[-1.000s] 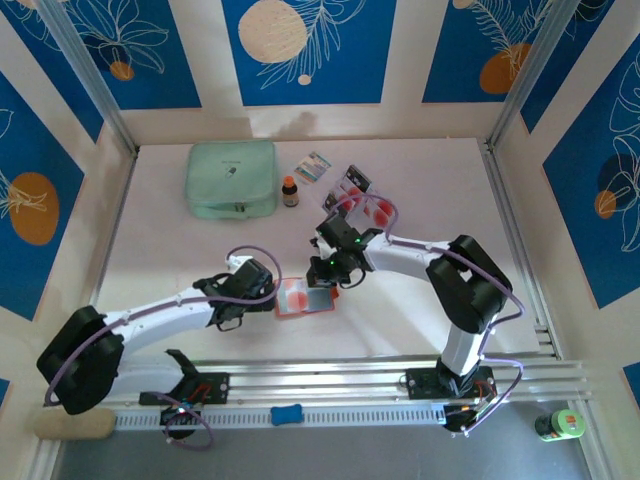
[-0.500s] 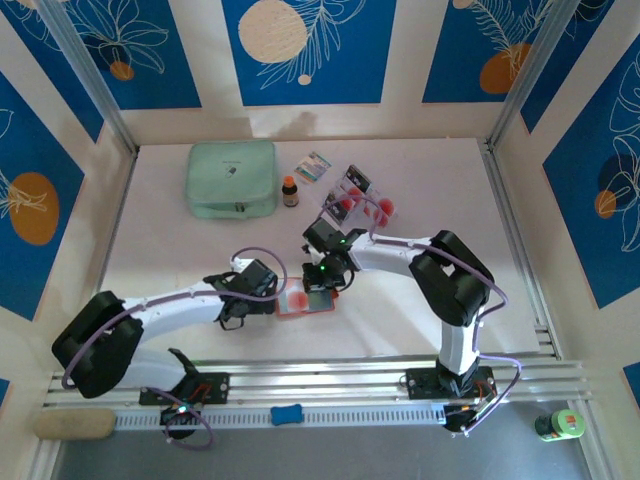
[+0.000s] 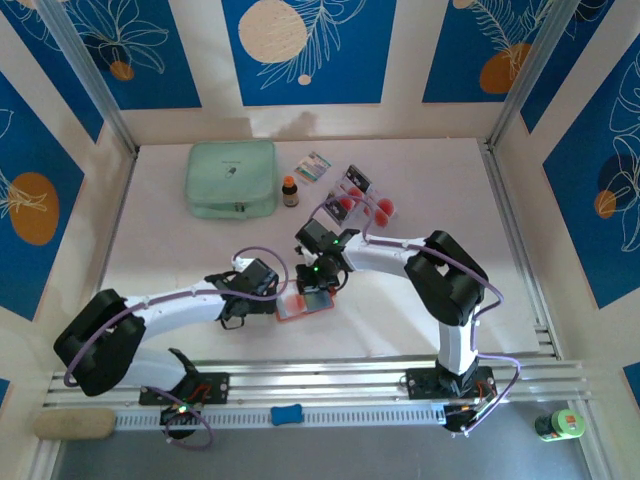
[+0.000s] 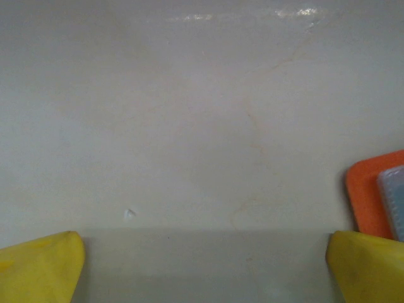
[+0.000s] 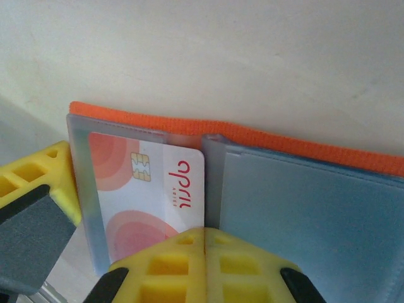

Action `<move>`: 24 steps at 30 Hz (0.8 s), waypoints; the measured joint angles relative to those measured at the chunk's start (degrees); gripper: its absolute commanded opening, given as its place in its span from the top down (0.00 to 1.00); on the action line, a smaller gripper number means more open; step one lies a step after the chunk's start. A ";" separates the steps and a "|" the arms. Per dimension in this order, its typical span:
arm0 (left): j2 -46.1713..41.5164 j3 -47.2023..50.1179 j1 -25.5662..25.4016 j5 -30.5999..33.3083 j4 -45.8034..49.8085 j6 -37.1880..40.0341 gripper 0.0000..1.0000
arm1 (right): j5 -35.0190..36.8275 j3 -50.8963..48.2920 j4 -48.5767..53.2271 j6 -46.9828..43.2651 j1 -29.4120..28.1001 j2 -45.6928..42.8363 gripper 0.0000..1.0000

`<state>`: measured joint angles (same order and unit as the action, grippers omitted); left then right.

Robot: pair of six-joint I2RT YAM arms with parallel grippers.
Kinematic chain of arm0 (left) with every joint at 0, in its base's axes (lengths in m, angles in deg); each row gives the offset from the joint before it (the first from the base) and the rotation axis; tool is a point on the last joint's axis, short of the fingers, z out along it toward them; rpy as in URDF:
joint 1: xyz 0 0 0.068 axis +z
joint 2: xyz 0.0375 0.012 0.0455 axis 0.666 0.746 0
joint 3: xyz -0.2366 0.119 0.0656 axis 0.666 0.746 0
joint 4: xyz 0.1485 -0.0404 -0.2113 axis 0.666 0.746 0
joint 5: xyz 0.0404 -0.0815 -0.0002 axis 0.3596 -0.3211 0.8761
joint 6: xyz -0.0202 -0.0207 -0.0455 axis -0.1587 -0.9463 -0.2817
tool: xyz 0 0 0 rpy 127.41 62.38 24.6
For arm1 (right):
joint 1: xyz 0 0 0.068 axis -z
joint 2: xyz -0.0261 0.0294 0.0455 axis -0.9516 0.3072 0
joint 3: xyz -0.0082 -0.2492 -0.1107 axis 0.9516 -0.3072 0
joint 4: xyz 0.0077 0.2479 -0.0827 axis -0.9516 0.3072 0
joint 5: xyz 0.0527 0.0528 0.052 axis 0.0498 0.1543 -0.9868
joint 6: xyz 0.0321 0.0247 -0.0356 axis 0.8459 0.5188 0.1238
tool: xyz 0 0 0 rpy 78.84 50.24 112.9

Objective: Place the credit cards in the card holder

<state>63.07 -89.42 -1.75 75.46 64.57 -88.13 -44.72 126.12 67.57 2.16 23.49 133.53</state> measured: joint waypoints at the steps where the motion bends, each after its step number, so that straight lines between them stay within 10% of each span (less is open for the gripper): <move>1: 0.04 -0.02 0.00 0.00 0.00 0.00 0.00 | 0.00 0.13 0.02 0.00 -0.17 0.22 0.99; 24: 0.31 -0.02 0.02 -0.13 -0.37 0.00 0.00 | -4.76 0.35 -1.20 2.03 -0.87 1.75 1.00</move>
<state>63.38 -89.44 -1.73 75.33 64.20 -88.13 -49.49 126.47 66.37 4.19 22.61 135.28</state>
